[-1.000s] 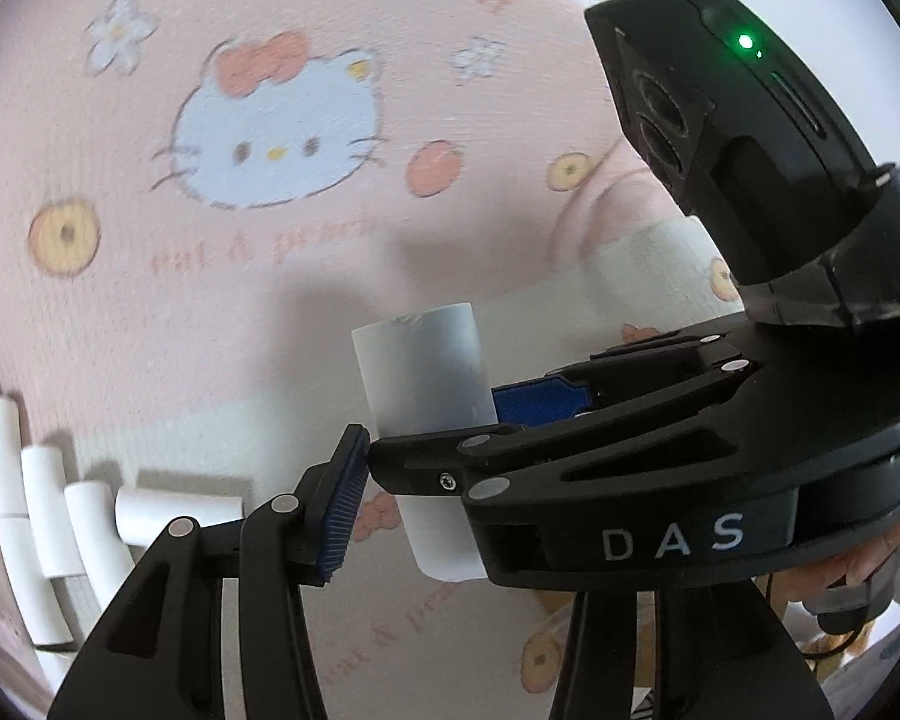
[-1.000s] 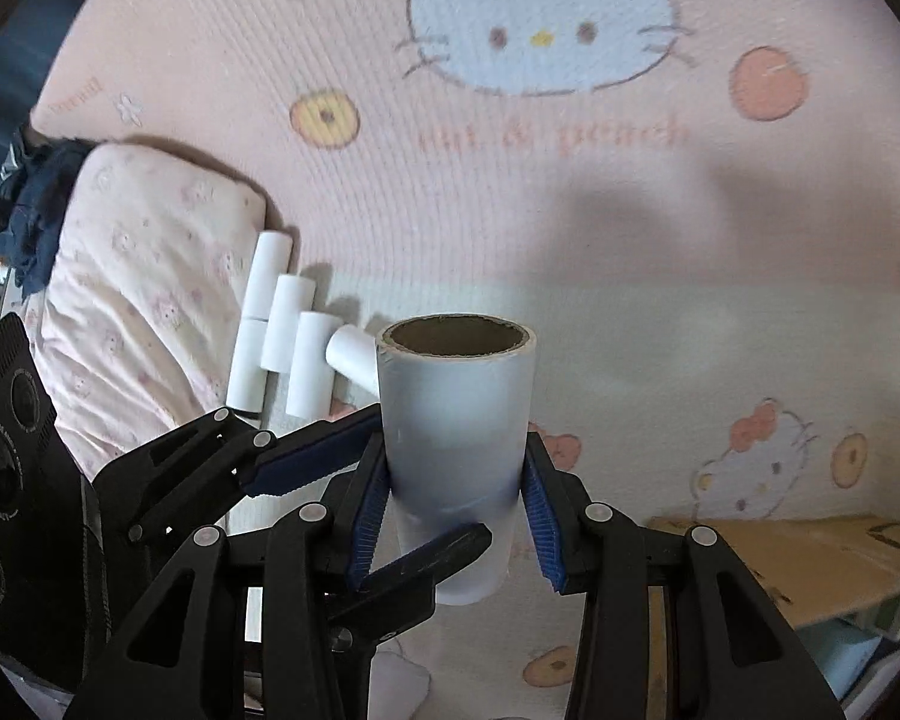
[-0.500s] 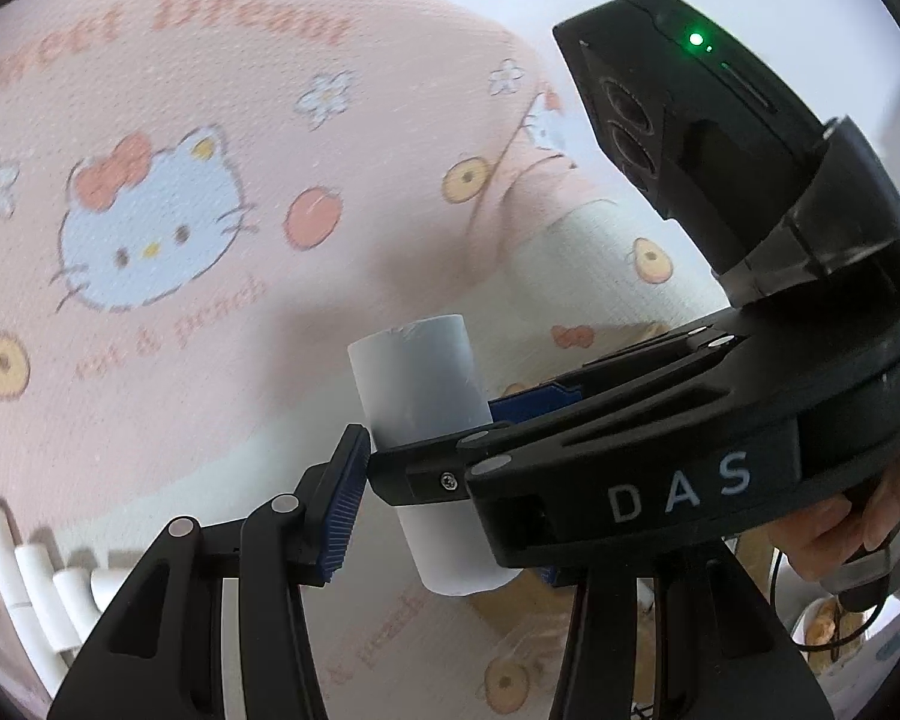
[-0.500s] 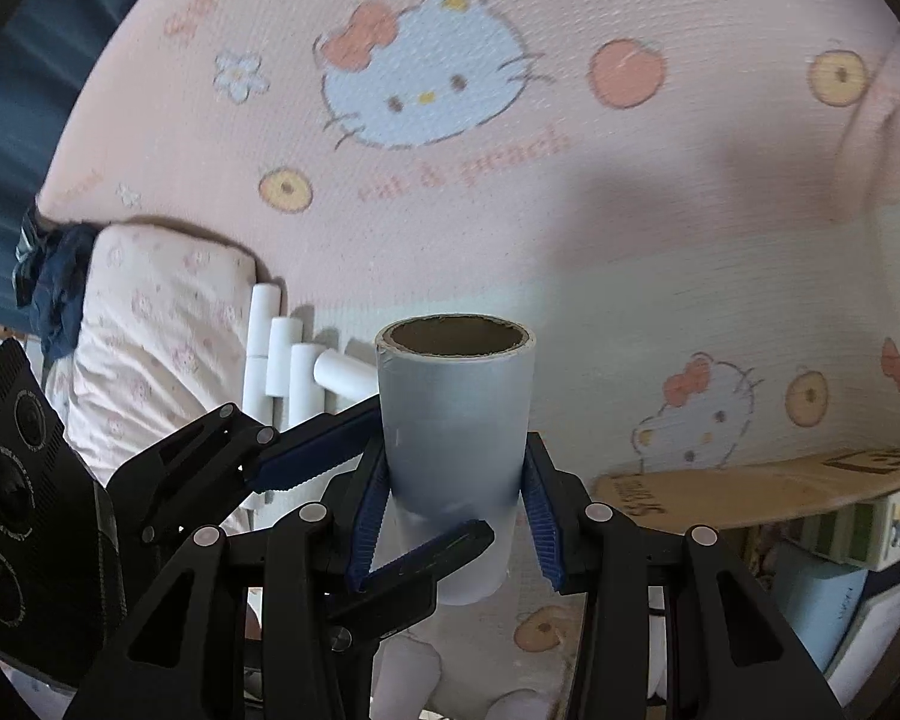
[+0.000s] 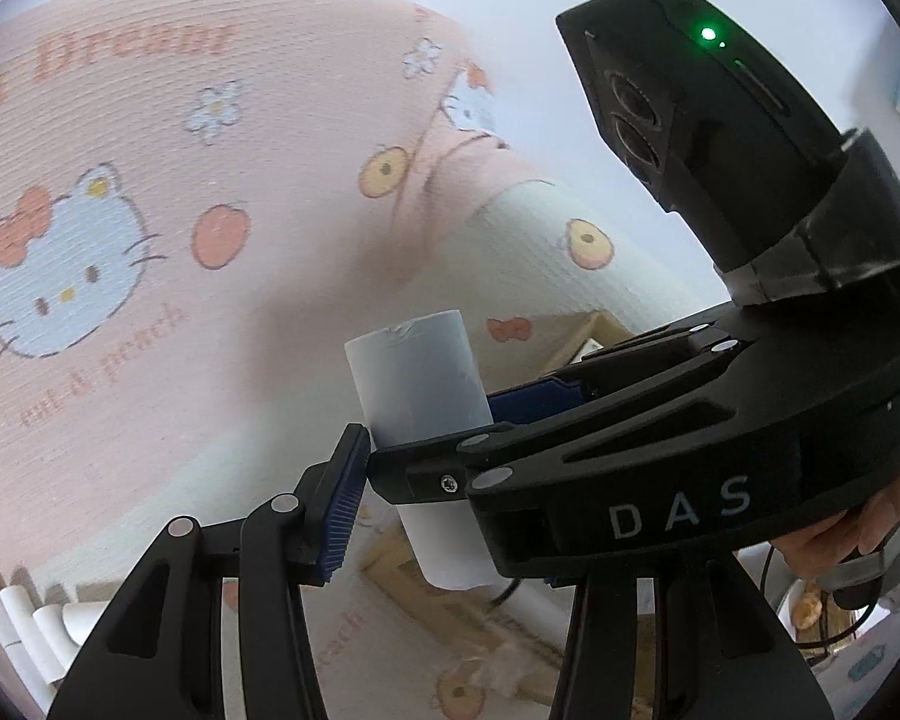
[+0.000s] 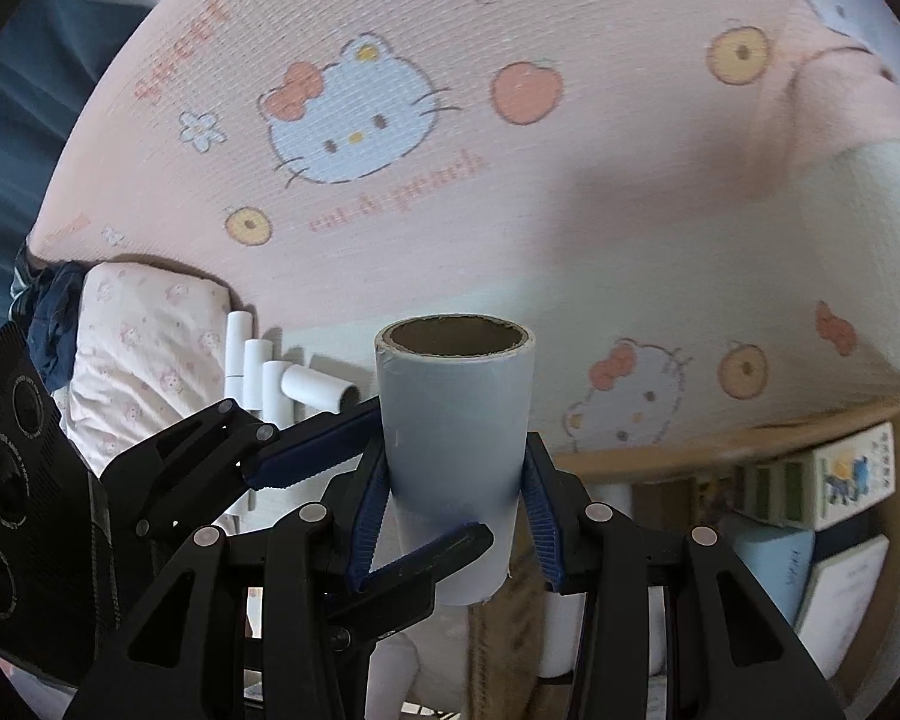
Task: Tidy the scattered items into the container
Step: 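Lift the held tube and carry it to the cardboard box, then lower the tube into the box and open the right tool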
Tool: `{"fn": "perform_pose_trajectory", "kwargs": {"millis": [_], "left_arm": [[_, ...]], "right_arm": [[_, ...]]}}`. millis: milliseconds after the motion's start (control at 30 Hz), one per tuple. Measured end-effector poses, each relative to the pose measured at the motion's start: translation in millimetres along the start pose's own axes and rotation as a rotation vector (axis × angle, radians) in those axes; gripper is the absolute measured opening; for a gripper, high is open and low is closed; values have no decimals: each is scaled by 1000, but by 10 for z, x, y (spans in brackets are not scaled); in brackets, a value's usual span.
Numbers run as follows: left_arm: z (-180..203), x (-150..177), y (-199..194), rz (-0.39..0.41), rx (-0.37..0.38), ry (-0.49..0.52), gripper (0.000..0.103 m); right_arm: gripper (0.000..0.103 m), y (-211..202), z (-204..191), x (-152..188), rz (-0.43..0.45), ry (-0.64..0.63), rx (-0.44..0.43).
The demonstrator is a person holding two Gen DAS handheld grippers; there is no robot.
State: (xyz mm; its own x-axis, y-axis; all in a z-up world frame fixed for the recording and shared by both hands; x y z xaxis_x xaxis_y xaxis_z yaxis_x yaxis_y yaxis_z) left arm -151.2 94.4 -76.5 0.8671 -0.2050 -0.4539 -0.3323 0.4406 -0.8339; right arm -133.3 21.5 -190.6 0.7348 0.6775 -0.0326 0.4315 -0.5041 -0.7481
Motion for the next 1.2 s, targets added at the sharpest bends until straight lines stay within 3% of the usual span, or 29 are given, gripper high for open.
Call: {"fn": "perform_pose_trajectory", "kwargs": {"millis": [300,533,767,967,1200], "left_arm": [[397,29,364,-93,72,58,51],[545,28,571,-143,99,56,51],[631,178,914,-266,133,29,51],[611,310,1277,-426,140,-105,50],[526,343,1540,-497,164,-301,43]], "right_arm": [[40,-35,381,266,-13,-7,92],[40,8,656,362,-56,45,41],[40,244,918,515,-147,92,1],[40,488,1123,602,-224,117,12],[40,589,1301,526,-221,97,97]]}}
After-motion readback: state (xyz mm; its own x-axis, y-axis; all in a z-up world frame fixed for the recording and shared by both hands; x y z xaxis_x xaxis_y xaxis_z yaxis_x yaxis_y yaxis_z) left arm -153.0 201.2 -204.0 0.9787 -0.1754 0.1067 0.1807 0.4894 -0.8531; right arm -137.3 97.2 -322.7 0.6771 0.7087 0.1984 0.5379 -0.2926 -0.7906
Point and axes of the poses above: each gripper's, at about its wrist camera, not at the fingertips, and y roughly the way its jaws point, z to its right, x to its underside, the point moved 9 cm from there along y, roughly the way its jaws point, and after that the axes turned 14 degrees about -z, right-handed, at the moved point
